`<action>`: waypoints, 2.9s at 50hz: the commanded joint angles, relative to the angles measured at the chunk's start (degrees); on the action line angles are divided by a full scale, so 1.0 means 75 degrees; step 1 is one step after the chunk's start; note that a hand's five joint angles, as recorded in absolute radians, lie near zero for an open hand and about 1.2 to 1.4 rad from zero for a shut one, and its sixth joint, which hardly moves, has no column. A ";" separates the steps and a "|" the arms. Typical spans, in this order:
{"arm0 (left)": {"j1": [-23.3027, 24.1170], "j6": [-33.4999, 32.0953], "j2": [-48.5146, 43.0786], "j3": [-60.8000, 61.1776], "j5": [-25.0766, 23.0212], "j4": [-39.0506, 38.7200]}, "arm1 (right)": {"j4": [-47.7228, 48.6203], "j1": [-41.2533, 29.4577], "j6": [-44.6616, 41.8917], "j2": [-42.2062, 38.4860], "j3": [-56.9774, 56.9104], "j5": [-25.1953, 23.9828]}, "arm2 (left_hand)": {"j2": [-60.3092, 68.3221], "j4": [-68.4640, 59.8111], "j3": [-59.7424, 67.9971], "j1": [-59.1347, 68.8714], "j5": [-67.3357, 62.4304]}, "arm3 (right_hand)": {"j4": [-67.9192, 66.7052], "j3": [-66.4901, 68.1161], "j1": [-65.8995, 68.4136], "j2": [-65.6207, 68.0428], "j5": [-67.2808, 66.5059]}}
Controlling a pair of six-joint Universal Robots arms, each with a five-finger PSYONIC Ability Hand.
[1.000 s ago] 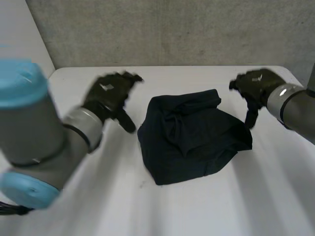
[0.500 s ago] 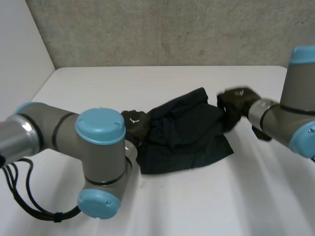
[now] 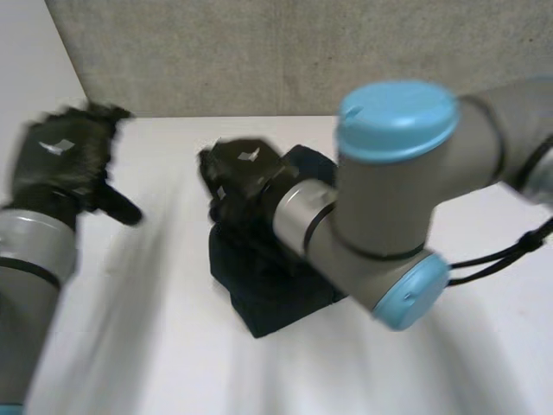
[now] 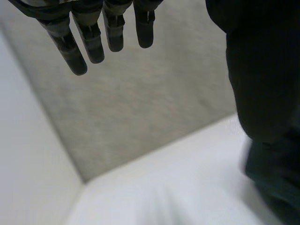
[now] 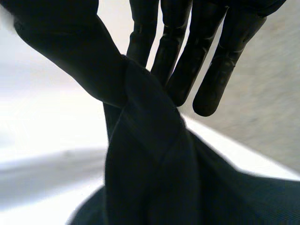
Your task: Fold the shorts.
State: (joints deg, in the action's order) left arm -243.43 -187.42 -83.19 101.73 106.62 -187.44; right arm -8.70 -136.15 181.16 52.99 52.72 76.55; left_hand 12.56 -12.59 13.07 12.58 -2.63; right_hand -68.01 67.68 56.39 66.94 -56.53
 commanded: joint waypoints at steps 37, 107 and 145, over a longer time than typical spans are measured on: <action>0.0690 0.0017 -0.3412 -0.1246 -0.0611 0.0968 | 0.0489 0.3516 0.0020 0.1481 0.3975 0.0104 | 0.0919 -0.0915 0.0851 0.0917 -0.0910 | 0.7365 -0.7321 -0.5815 -0.7222 0.7167; 0.0489 -0.1565 -0.3885 -0.2256 -0.1314 0.1484 | -0.2427 0.2919 -0.2791 0.2578 0.2566 -0.0480 | 0.8546 -0.8542 0.8479 0.8545 -0.8538 | 0.7735 -0.7691 -0.6185 -0.7592 0.7537; 0.0501 -0.1530 -0.2748 -0.1259 -0.1349 0.1191 | 0.1641 0.2508 -0.0844 0.0925 0.2815 0.0785 | 0.8479 -0.8475 0.8411 0.8477 -0.8470 | -0.1598 0.1642 0.3148 0.1742 -0.1796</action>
State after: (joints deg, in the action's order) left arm -239.52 -198.81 -103.81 92.51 96.50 -178.50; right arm 3.46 -117.73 178.38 51.78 74.40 81.80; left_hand 67.61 -67.50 67.82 65.12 -55.42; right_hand -61.02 59.90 52.26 61.66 -47.01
